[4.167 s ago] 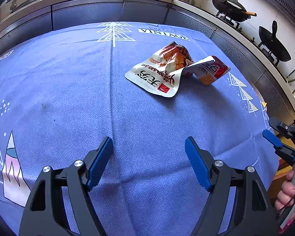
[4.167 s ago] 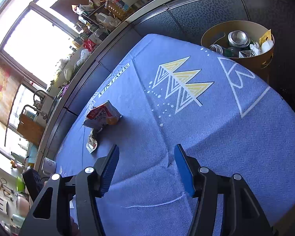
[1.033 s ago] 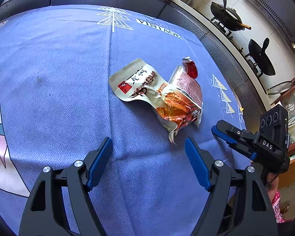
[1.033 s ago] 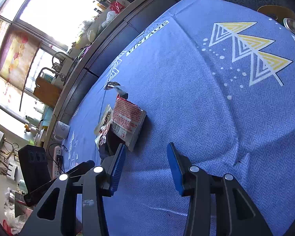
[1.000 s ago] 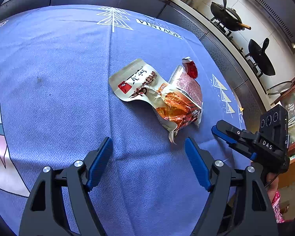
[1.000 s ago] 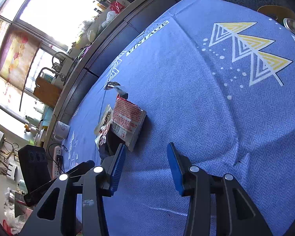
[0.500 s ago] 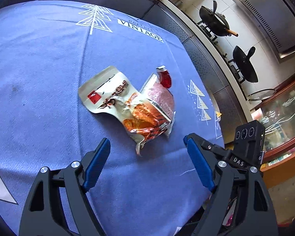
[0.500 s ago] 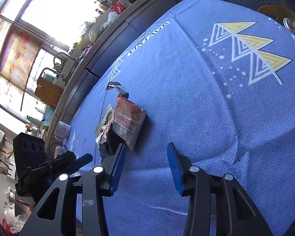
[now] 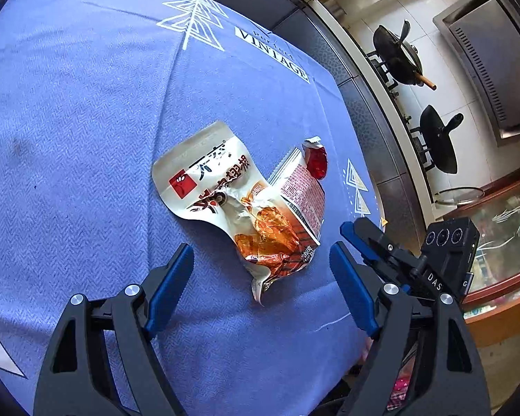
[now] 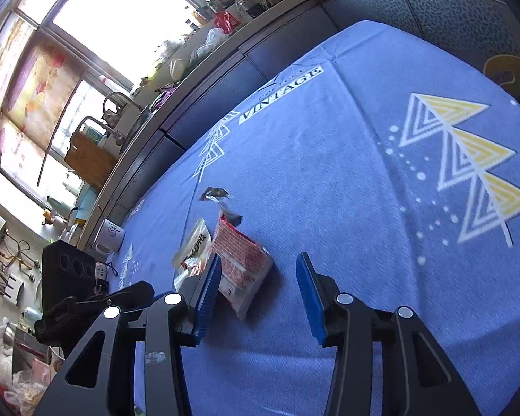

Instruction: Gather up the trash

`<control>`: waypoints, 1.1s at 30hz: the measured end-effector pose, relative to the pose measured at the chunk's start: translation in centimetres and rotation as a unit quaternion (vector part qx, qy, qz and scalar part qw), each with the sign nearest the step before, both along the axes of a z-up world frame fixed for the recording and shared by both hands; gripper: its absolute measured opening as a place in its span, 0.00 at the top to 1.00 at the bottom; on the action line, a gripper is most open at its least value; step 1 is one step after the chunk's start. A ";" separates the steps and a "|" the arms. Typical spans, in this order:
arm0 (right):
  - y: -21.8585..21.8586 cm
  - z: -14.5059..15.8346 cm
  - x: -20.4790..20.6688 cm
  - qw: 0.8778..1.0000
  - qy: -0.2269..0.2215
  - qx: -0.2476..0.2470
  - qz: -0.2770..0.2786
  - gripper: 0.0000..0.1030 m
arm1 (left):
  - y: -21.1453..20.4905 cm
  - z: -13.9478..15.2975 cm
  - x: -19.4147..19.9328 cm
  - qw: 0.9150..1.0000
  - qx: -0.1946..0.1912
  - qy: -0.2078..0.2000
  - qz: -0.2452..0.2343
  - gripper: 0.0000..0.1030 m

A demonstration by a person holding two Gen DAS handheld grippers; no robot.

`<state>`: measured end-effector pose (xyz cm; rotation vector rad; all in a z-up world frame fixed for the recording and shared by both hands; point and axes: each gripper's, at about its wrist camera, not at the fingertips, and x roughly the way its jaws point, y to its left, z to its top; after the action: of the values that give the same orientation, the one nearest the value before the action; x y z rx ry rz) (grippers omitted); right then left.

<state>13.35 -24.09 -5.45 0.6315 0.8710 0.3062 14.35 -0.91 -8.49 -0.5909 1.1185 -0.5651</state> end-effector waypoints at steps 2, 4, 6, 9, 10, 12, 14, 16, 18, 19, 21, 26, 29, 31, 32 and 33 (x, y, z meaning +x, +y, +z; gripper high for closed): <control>0.9 0.2 1.2 1.000 -0.011 -0.010 0.014 0.55 | 0.0 -0.4 0.3 1.000 -0.005 0.006 0.000 0.24; 1.6 -0.1 2.6 0.999 -0.013 -0.016 0.025 0.55 | -0.2 -0.5 0.7 1.000 -0.013 0.007 0.000 0.25; 2.2 -0.8 3.6 0.999 0.003 -0.002 0.032 0.55 | -0.4 -0.5 1.1 1.000 -0.020 0.009 0.002 0.26; 3.6 -1.8 4.1 0.998 0.020 0.017 0.054 0.58 | -0.5 -0.7 1.7 0.999 -0.033 0.012 0.004 0.32; 4.1 -2.1 4.2 0.997 0.028 0.019 0.063 0.67 | -0.5 -0.9 2.0 0.999 -0.039 0.016 0.006 0.40; 5.1 -3.0 4.0 0.995 0.042 0.036 0.079 0.80 | -0.5 -1.6 2.5 0.998 -0.049 0.028 0.007 0.57; 5.7 -3.4 3.4 0.995 0.047 0.038 0.081 0.89 | -0.5 -1.9 2.5 0.998 -0.057 0.030 0.010 0.62; 5.6 -3.4 2.8 0.995 0.044 0.050 0.077 0.93 | -0.4 -1.9 2.2 0.998 -0.054 0.024 0.008 0.62; 5.1 -3.1 2.1 0.996 0.039 0.053 0.067 0.95 | 0.0 -2.0 1.7 0.998 -0.059 0.024 0.007 0.63; 4.7 -2.9 1.6 0.996 0.034 0.052 0.057 0.96 | 0.2 -2.0 1.4 0.998 -0.061 0.025 0.007 0.81; 3.6 -2.5 1.0 0.998 0.027 0.049 0.042 0.98 | 0.8 -2.1 0.8 0.997 -0.071 0.028 0.005 0.80; 1.2 -1.7 -0.8 0.998 0.018 0.062 0.004 0.99 | 2.0 -1.5 -1.3 0.999 -0.054 0.006 0.004 0.90; 0.2 -1.4 -1.9 0.997 0.014 0.071 -0.009 0.99 | 2.4 -1.7 -2.1 0.999 -0.051 0.004 -0.001 0.97; -0.3 -1.2 -2.7 0.997 0.012 0.075 -0.013 0.99 | 2.5 -1.7 -2.5 0.999 -0.046 0.002 -0.001 0.97; -0.4 -1.2 -3.0 0.997 0.012 0.076 -0.013 0.99 | 2.6 -1.7 -2.6 0.999 -0.045 0.002 -0.002 0.97; -0.4 -1.2 -3.4 0.997 0.013 0.075 -0.012 0.99 | 2.7 -1.8 -2.7 0.999 -0.045 0.003 -0.001 0.97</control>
<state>9.95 -24.54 -6.65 0.7866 0.8701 0.3446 11.65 1.79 -10.25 -0.6685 1.1036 -0.6186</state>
